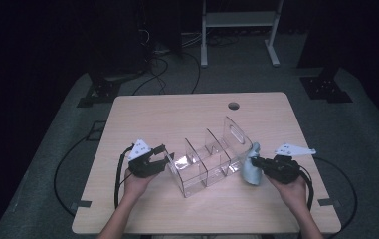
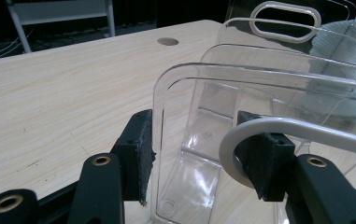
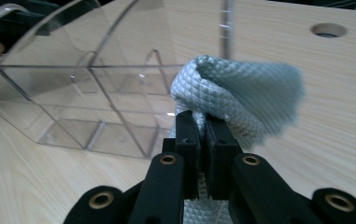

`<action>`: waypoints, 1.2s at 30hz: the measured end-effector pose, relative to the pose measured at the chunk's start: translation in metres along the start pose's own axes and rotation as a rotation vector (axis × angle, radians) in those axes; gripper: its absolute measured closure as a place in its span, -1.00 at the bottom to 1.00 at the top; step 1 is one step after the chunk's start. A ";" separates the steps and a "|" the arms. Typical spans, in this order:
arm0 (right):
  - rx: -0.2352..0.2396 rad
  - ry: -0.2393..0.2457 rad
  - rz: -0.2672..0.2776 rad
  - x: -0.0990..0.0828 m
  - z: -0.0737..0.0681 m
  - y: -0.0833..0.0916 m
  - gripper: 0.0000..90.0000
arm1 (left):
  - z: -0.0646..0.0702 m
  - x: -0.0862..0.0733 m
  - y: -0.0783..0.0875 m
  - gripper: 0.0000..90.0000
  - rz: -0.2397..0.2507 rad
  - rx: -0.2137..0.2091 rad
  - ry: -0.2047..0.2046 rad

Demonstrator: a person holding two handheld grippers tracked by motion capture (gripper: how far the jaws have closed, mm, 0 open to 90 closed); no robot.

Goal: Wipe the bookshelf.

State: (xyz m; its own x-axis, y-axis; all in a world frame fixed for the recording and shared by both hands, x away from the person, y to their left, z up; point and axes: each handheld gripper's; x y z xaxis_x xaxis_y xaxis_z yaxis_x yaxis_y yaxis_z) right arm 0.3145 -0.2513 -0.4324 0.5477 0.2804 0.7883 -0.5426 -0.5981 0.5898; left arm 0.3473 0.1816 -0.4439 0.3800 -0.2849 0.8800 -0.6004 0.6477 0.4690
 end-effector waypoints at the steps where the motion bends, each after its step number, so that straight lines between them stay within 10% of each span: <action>1: 0.035 0.037 -0.015 0.002 -0.012 -0.009 0.90 | 0.000 0.000 0.000 0.05 0.002 0.000 0.000; 6: 0.073 0.093 -0.035 0.002 -0.030 -0.018 0.90 | 0.000 -0.001 0.001 0.05 0.002 -0.004 0.002; 17: 0.004 -0.005 -0.001 0.004 0.005 -0.009 0.89 | 0.002 -0.002 0.001 0.05 0.009 0.000 0.002; 23: 0.027 0.095 -0.036 0.008 -0.020 -0.018 0.89 | 0.000 0.000 0.003 0.04 -0.009 -0.012 -0.016; 31: 0.002 -0.042 0.007 0.003 0.016 -0.015 0.89 | -0.003 0.000 0.004 0.04 -0.009 -0.021 -0.001; 36: 0.037 0.002 -0.005 0.006 0.000 -0.022 0.89 | -0.002 0.001 0.003 -0.04 -0.010 0.015 0.003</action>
State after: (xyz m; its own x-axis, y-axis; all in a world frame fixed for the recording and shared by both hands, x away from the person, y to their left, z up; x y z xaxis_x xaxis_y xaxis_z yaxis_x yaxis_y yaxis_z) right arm 0.3293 -0.2367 -0.4404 0.5490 0.2847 0.7858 -0.5161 -0.6241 0.5867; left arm 0.3475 0.1849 -0.4420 0.3876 -0.2893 0.8753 -0.6070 0.6345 0.4785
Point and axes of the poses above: each handheld gripper's, and its own axes: y roughly backward along the jaws, x roughly out of its top, z roughly to its right, and after that the axes turned 7 degrees about -z, right-handed
